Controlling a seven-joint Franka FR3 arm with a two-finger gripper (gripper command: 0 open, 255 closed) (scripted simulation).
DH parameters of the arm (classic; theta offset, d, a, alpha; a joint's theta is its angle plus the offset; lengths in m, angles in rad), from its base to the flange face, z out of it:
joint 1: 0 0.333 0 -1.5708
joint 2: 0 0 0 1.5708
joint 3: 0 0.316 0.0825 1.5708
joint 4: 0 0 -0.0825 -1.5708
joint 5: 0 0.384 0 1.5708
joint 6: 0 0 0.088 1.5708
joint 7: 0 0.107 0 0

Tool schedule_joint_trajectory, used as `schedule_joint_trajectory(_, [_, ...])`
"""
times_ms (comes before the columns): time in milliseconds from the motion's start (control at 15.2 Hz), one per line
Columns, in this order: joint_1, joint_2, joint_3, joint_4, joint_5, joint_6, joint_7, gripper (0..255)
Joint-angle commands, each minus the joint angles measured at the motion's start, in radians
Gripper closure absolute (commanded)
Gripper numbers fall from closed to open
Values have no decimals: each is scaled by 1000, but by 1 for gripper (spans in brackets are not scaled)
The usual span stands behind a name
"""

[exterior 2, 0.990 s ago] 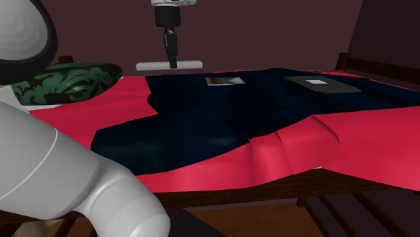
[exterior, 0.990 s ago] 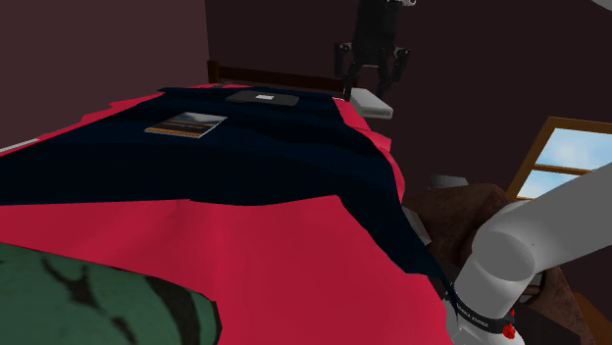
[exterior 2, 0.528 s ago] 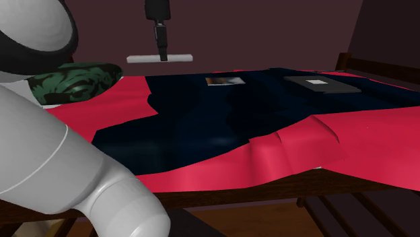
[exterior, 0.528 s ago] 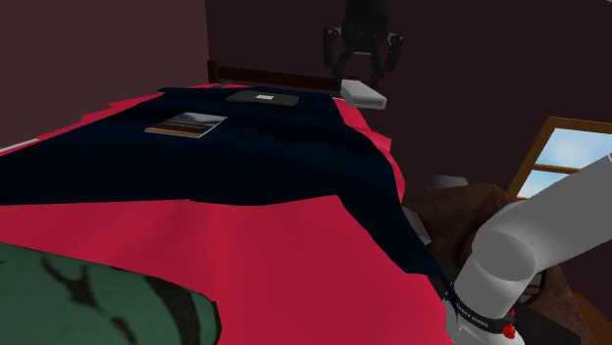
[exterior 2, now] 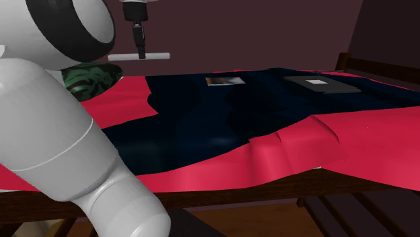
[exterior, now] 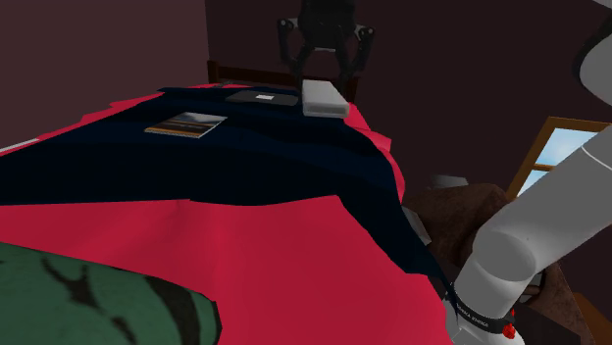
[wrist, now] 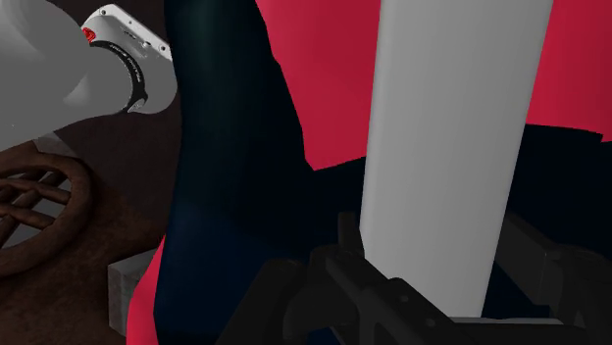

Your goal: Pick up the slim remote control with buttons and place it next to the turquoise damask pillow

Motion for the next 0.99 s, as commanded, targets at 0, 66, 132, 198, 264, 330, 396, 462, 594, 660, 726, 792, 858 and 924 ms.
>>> schedule_joint_trajectory(0, [6,59,72,54,-21,3,81,255])
schedule_joint_trajectory(66, [10,96,111,86,-41,3,122,255])
schedule_joint_trajectory(132, [16,138,152,120,-66,2,166,255])
schedule_joint_trajectory(198, [25,185,195,157,-97,0,213,255])
schedule_joint_trajectory(264, [41,238,240,197,-137,-4,264,255])
schedule_joint_trajectory(330, [66,299,283,240,-187,-12,318,255])
schedule_joint_trajectory(396, [103,366,321,288,-245,-24,375,255])
schedule_joint_trajectory(462, [155,436,350,342,-309,-41,432,255])
schedule_joint_trajectory(594, [300,576,372,469,-440,-91,528,255])
schedule_joint_trajectory(660, [444,691,372,608,-556,-151,588,255])
schedule_joint_trajectory(726, [425,660,347,559,-517,-118,577,255])
schedule_joint_trajectory(792, [398,639,347,515,-494,-90,571,255])
schedule_joint_trajectory(858, [370,621,353,475,-475,-65,566,255])
schedule_joint_trajectory(924, [345,604,357,438,-458,-41,561,255])
